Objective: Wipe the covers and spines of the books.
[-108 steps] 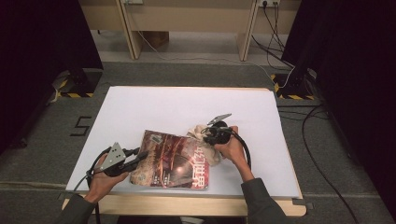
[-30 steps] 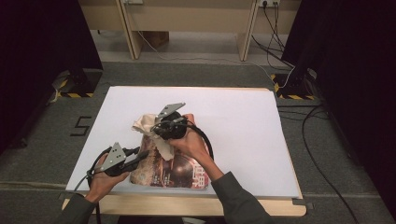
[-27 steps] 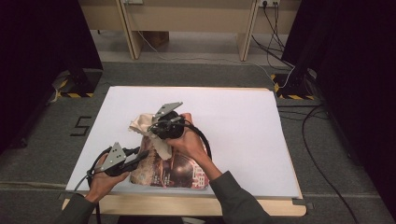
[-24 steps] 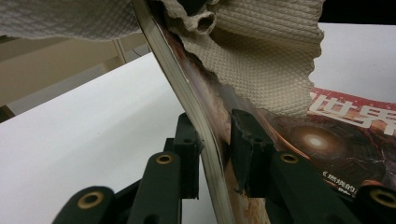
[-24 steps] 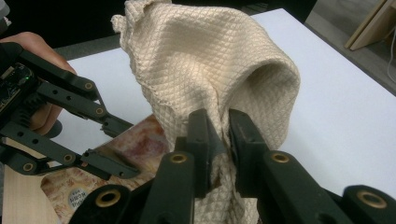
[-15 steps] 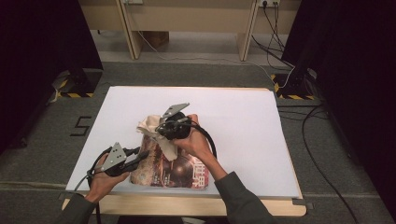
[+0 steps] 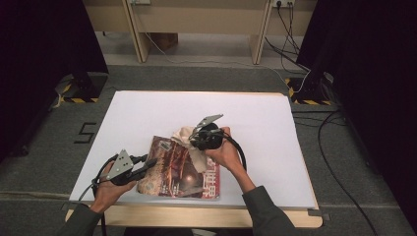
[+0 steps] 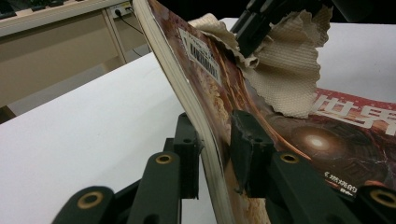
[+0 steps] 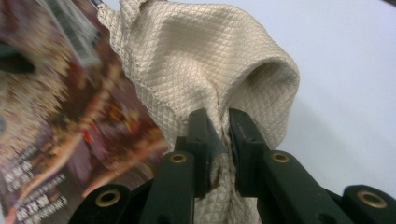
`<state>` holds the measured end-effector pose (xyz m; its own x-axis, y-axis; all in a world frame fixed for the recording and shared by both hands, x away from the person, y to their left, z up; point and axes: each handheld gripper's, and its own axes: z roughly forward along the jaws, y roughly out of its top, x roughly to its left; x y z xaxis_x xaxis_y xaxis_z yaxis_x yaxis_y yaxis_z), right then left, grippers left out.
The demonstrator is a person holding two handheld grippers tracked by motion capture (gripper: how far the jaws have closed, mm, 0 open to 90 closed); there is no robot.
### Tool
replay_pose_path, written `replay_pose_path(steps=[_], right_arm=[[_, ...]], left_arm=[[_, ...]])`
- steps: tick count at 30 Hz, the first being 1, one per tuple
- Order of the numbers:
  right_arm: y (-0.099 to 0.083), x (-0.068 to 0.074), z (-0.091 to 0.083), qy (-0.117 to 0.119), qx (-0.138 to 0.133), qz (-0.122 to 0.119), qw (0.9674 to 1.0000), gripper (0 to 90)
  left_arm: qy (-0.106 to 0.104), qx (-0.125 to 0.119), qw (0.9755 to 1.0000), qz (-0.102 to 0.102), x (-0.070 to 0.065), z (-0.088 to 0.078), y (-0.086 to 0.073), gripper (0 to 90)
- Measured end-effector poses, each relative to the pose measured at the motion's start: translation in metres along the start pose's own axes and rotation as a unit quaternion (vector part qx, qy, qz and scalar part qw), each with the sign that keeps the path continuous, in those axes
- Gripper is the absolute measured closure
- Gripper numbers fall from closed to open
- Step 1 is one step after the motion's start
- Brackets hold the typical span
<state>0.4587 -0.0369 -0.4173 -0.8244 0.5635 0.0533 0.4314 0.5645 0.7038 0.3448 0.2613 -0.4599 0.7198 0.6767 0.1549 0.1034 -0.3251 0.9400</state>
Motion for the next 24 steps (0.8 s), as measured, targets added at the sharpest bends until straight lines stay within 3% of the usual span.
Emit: replay_pose_path(steps=[13,24], right_arm=[[-0.043,-0.041,-0.001,-0.019,0.037,0.052,0.9978,79.8],[-0.069,-0.063,-0.003,-0.022,0.056,0.085,0.9946,79.6]], left_arm=[[-0.002,-0.003,1.0,0.0,0.0,0.0,0.001,72.6],[-0.002,-0.004,1.0,-0.003,0.001,0.0,0.001,72.4]])
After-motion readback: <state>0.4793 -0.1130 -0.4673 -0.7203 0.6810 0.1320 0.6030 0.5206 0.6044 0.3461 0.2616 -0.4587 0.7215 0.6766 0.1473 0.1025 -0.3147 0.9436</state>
